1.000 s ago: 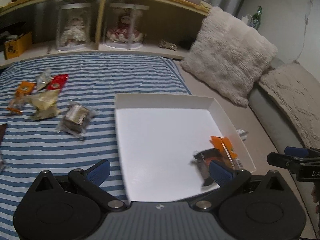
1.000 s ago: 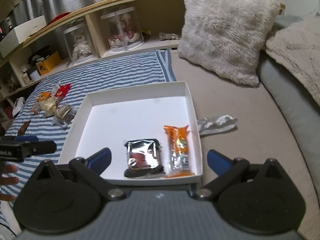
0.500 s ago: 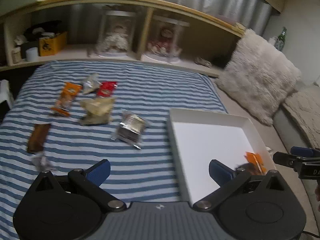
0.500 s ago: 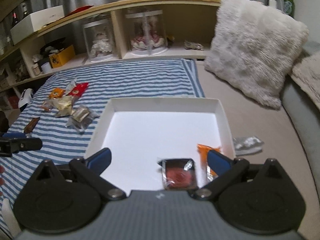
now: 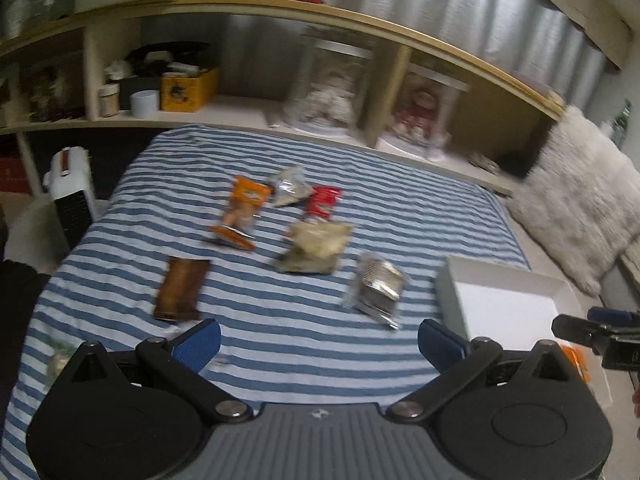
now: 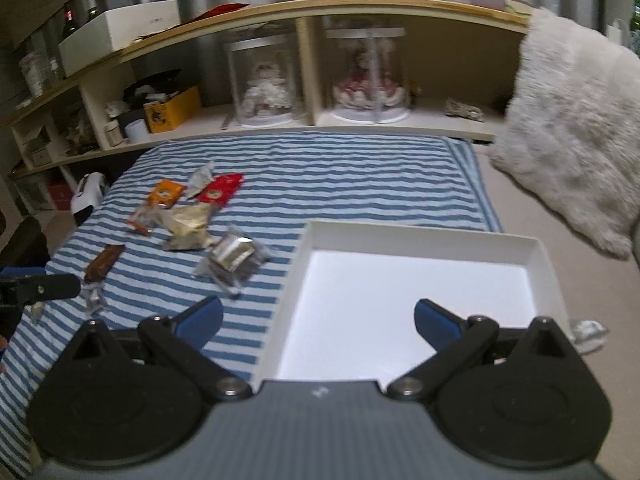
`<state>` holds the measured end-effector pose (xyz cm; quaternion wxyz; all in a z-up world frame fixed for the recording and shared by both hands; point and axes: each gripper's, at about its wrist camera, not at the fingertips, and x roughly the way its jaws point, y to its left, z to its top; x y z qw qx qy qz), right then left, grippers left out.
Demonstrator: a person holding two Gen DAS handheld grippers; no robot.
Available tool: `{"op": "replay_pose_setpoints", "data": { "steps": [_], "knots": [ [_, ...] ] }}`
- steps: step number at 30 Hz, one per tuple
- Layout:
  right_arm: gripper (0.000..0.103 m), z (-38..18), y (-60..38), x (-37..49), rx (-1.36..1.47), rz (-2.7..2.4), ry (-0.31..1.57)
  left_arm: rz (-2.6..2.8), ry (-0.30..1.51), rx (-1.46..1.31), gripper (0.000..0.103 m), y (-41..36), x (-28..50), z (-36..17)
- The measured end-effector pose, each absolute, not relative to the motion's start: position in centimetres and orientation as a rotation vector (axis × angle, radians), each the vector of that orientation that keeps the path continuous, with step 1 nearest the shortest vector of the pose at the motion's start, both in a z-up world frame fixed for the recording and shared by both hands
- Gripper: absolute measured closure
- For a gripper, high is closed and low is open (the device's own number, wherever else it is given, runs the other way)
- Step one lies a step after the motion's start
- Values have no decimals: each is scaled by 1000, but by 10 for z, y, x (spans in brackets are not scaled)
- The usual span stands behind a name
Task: Organize snacks
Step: 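Move both tools back over the remaining snacks on the bed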
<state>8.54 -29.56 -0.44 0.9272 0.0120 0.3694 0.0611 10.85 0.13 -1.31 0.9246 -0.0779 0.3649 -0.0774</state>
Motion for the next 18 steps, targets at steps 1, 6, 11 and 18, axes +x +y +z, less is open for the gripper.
{"op": "replay_pose_setpoints", "data": {
  "steps": [1, 6, 11, 18],
  "knots": [
    [1, -6, -292, 89, 22, 132, 755, -143, 745, -160, 0, 8, 111, -14],
    [1, -12, -255, 110, 36, 177, 740, -86, 730, -208, 0, 43, 123, -19],
    [1, -24, -223, 132, 63, 228, 736, -20, 722, -254, 0, 74, 136, -26],
    [1, -50, -189, 160, 89, 260, 700, 26, 779, -316, 0, 91, 149, -51]
  ]
}}
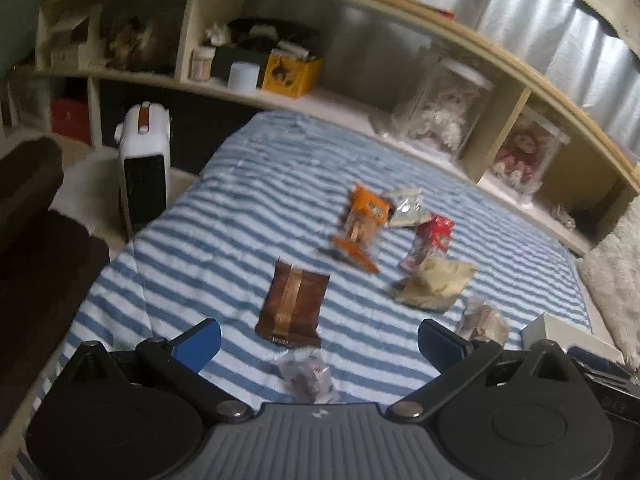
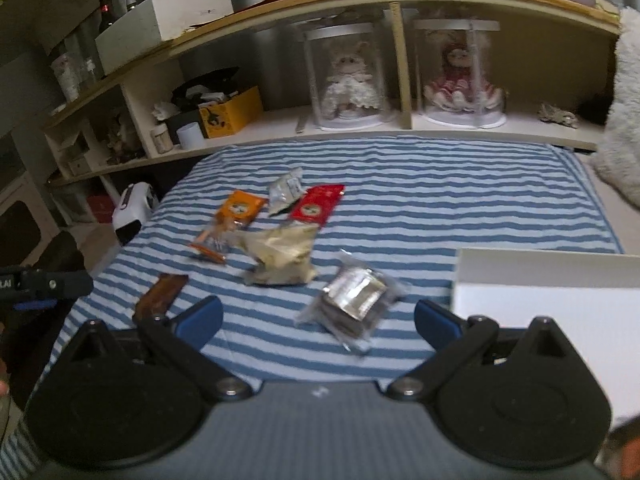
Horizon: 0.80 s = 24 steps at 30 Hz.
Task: Organize snacks
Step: 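Move both tools back over the remaining snacks on the bed, then grasp small clear candy pack with left tool while right tool grasps silver-foil pack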
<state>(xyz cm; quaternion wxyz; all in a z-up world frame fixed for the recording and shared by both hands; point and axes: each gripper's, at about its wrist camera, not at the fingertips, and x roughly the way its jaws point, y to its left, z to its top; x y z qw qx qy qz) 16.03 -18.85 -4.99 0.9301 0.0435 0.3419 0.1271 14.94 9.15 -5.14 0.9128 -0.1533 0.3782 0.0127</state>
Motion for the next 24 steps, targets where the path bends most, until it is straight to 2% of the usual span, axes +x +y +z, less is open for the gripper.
{"op": "replay_pose_setpoints", "data": {
  "steps": [6, 14, 24],
  "knots": [
    [0, -80, -177, 180, -40, 282, 631, 66, 883, -385, 0, 82, 158, -80],
    [0, -99, -188, 220, -148, 485, 704, 84, 918, -445, 0, 71, 170, -103],
    [0, -114, -197, 272, -125, 546, 726, 95, 928, -572, 0, 75, 174, -116]
  ]
}}
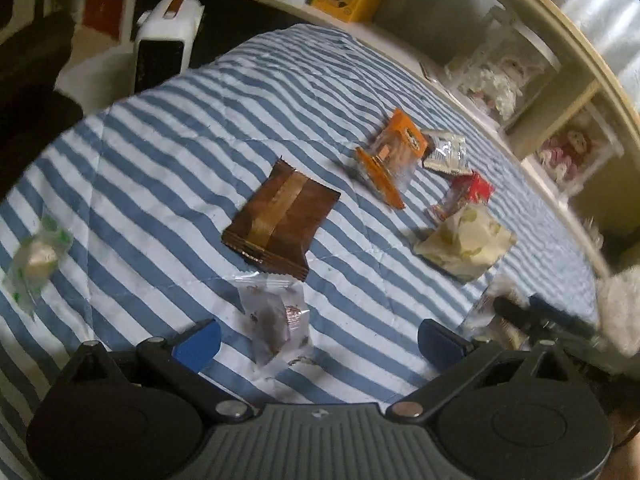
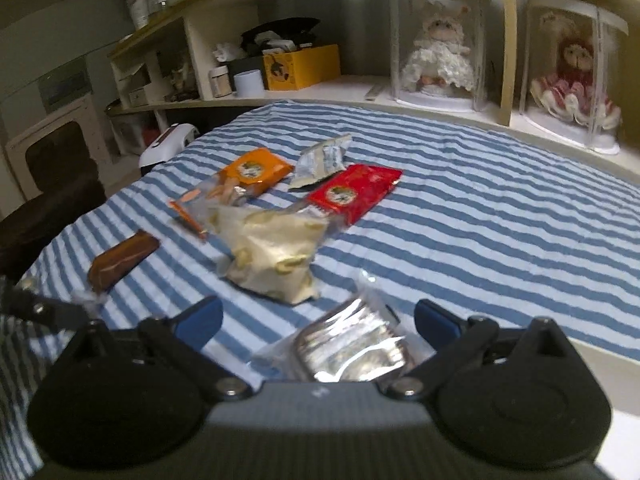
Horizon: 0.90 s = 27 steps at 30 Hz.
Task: Organize snacks
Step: 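Grasp small clear candy pack with left tool while right tool grasps silver-foil pack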
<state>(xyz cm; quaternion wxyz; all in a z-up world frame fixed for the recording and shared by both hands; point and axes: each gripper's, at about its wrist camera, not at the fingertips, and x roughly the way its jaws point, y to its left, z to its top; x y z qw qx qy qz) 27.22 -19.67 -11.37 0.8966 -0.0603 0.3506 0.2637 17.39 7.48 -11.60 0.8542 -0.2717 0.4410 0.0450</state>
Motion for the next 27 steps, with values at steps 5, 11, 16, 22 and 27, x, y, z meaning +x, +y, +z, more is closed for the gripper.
{"op": "replay_pose_setpoints", "data": {
  "steps": [5, 11, 16, 22, 27],
  "knots": [
    [0, -121, -192, 279, -128, 611, 789, 1, 935, -693, 0, 80, 173, -118],
    [0, -119, -186, 265, -132, 696, 896, 17, 950, -805, 7, 87, 171, -124],
    [0, -115, -179, 245, -126, 786, 991, 51, 930, -829, 20, 92, 169, -127],
    [0, -118, -158, 213, -202, 773, 1026, 116, 922, -799, 36, 93, 176, -130],
    [3, -125, -140, 200, -255, 642, 1011, 133, 920, -712, 43, 86, 184, -131]
  ]
}}
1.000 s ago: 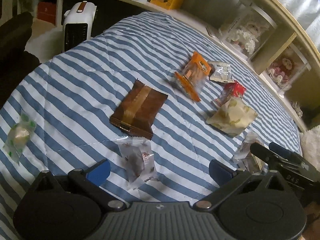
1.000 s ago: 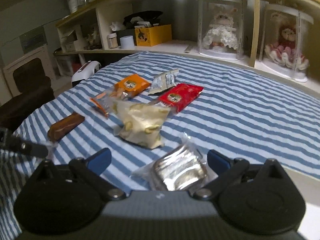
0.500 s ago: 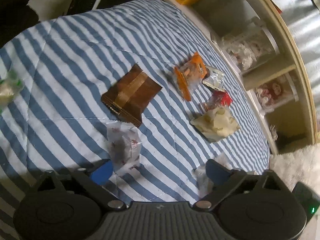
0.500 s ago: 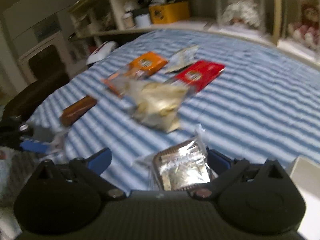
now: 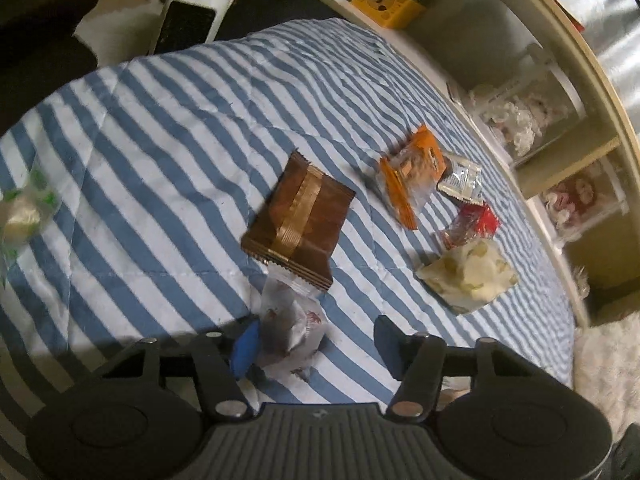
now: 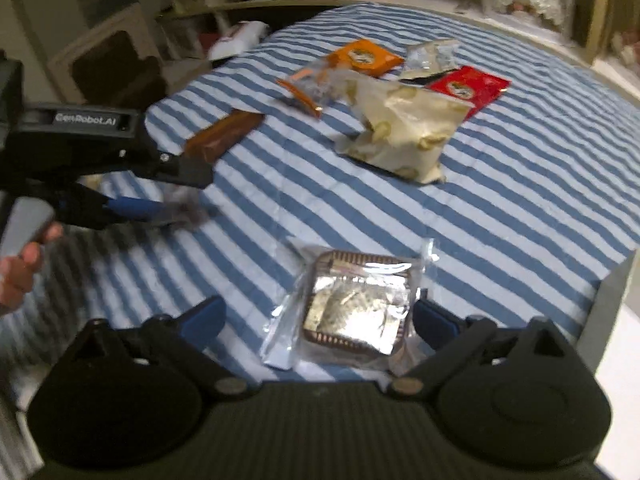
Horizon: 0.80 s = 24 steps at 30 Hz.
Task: Organize snacks
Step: 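Grasp small clear candy pack with left tool while right tool grasps silver-foil pack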
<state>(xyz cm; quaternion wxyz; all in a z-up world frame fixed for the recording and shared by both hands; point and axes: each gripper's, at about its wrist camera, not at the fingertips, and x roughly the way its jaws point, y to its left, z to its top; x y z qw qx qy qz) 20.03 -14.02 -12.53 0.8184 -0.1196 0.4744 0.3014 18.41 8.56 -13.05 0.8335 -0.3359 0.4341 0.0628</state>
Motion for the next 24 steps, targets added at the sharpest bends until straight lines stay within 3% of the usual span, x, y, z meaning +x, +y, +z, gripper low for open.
{"op": "replay_pose_setpoints", "data": {
  "steps": [3, 5, 8, 11, 13, 24],
  "knots": [
    [7, -128, -135, 196, -239, 574, 995, 127, 938, -626, 49, 80, 187, -130],
    [18, -128, -132, 194, -254, 534, 982, 130, 950, -572, 55, 77, 188, -130],
    [26, -127, -135, 193, -242, 519, 972, 141, 959, -513, 71, 75, 188, -129],
    [37, -123, -149, 196, -209, 506, 962, 135, 955, -484, 71, 74, 186, -126],
    [39, -119, -157, 200, -168, 504, 958, 126, 946, -459, 71, 70, 184, -121],
    [41, -101, -178, 196, -48, 467, 907, 34, 879, -416, 71, 54, 164, -90]
  ]
}}
